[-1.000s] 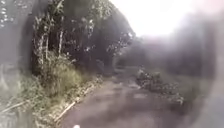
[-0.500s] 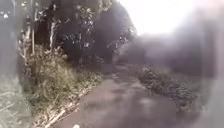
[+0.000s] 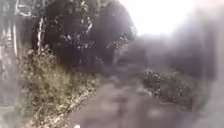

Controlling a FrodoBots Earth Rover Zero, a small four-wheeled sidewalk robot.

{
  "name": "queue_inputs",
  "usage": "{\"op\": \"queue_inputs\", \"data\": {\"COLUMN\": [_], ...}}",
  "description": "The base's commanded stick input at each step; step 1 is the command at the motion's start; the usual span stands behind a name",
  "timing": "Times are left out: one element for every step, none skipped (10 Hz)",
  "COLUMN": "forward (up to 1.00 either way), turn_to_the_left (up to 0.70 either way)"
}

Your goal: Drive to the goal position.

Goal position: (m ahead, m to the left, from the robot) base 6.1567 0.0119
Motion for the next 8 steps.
{"op": "queue_inputs", "data": {"forward": [0.7,0.7,0.7,0.7,0.7,0.7,0.7,0.7], "turn_to_the_left": [0.0,0.0,0.0,0.0,0.0,0.0,0.0,0.0]}}
